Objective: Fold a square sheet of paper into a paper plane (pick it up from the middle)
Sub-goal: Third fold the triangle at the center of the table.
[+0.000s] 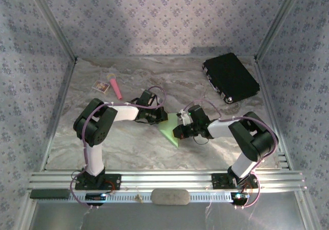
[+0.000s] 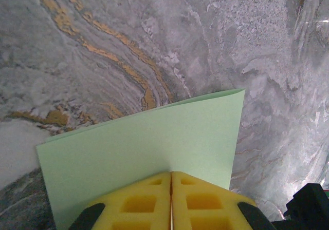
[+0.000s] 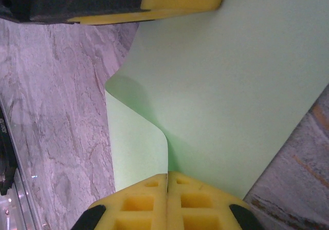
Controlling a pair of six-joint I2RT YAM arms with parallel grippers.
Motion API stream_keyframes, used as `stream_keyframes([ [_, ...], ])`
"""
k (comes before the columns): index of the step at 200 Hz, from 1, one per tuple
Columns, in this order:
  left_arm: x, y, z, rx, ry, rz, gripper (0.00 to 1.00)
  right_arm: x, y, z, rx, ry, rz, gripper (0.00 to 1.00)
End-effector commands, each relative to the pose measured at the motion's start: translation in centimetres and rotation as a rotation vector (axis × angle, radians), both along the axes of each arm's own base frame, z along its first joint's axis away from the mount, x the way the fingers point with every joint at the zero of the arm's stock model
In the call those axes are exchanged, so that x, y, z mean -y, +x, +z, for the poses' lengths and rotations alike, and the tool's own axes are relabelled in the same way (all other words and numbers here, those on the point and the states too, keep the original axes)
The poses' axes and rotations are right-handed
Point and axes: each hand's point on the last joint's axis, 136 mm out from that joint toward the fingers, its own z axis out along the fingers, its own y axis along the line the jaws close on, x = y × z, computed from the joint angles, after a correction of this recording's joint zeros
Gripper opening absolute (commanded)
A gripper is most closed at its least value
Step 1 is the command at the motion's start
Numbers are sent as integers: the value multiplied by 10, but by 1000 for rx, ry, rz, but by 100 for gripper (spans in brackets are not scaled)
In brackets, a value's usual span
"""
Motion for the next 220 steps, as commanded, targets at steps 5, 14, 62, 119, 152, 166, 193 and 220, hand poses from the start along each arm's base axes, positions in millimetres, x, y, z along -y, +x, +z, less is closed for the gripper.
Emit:
stream_keyframes([
  [5, -3, -7, -4, -27, 30, -18, 8, 0, 5, -1, 8, -17, -5, 1],
  [14, -3, -7, -4, -26, 30, -19, 8, 1, 5, 0, 10, -17, -8, 1],
  [62, -4, -7, -4, -27, 30, -16, 8, 3, 2, 5, 20, -9, -9, 0],
  [119, -4, -7, -4, -25, 29, -17, 8, 4, 0, 6, 20, -13, -14, 0],
  [152, -4, -7, -4, -27, 30, -17, 8, 6, -2, 1, 14, -26, -16, 0],
  [166, -4, -7, -4, -26, 30, -17, 8, 6, -2, 0, 12, -29, -18, 0],
  [193, -4, -8, -5, -28, 31, -18, 8, 6, -1, -4, 8, -35, -21, 0],
  [220, -5, -8, -4, -28, 32, -17, 8, 6, 1, -7, 3, -38, -24, 0],
])
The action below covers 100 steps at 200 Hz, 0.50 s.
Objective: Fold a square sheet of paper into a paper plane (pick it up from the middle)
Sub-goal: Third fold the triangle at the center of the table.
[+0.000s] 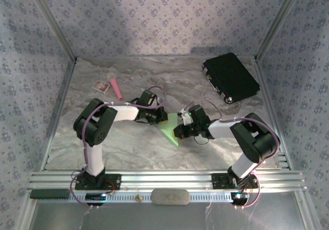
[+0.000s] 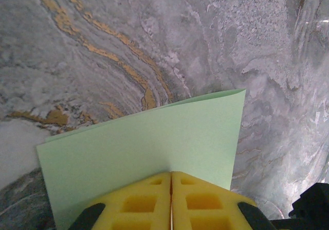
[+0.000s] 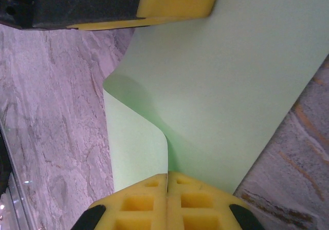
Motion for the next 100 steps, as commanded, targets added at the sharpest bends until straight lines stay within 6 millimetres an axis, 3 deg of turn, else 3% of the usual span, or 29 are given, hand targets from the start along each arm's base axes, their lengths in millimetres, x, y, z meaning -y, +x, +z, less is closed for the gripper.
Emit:
stream_keyframes([
  [1, -4, -8, -4, -28, 31, -18, 8, 2, -1, -8, -15, -21, -4, 0],
  [64, -4, -6, -2, -21, 31, -20, 8, 4, -4, -14, -24, -42, -7, 0],
  [100, 1, 0, 17, 23, 8, -32, 12, 4, -3, -14, -21, -42, -10, 0],
])
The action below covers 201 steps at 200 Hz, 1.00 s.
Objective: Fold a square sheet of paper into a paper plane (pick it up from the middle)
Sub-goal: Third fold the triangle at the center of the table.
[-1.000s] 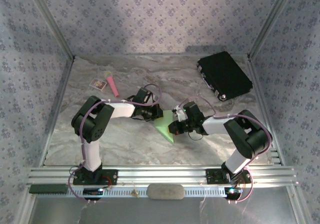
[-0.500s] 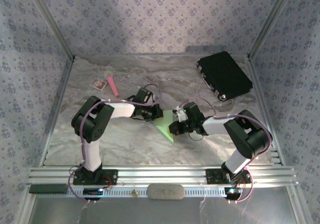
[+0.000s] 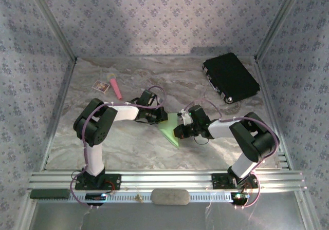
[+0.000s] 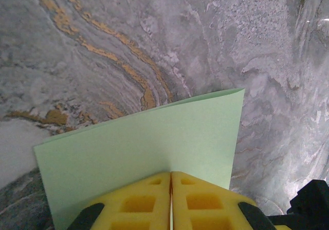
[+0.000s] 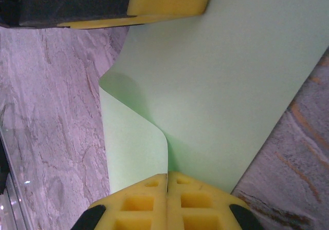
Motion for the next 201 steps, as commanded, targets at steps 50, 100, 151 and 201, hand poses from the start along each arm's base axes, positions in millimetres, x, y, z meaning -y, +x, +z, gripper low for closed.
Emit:
stream_keyframes([
  [50, 4, 4, 64, 129, -55, -21, 23, 3, -5, -10, -19, -32, -4, 0],
  [100, -2, -11, 66, 106, -77, 0, 17, 3, -4, -9, -17, -31, -6, 0],
  [151, 12, -42, 57, 46, -168, -21, 2, 4, -4, -10, -16, -35, -11, 0],
  [201, 12, -69, 40, -19, -177, -9, 1, 5, -4, -11, -20, -37, -15, 0],
])
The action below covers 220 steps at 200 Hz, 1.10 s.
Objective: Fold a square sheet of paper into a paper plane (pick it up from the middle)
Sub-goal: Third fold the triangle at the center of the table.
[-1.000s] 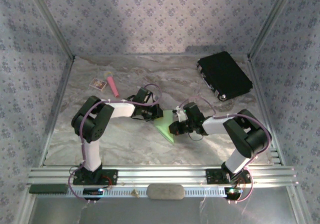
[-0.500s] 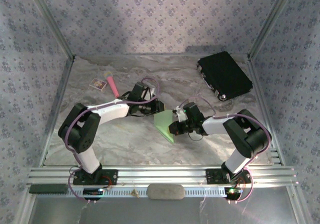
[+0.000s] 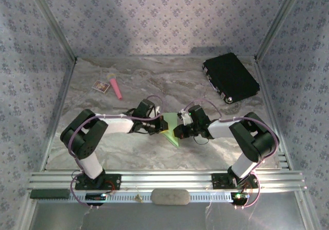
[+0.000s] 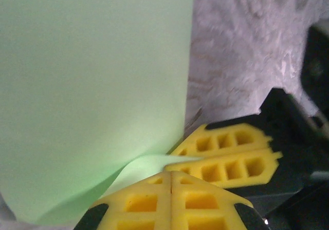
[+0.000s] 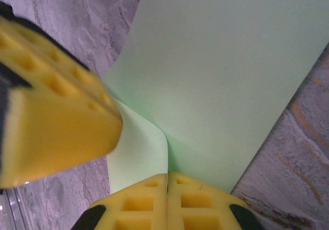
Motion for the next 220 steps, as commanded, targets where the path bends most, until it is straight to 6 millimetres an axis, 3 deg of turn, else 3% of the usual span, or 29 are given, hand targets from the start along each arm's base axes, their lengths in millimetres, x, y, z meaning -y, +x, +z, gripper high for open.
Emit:
stream_keyframes([
  [1, 8, -1, 18, 18, -68, 8, 0, 5, -4, -12, -24, -37, -16, 0],
  [220, -8, -22, -41, -56, 76, -4, 1, 5, -3, -9, -21, -30, -20, 2],
])
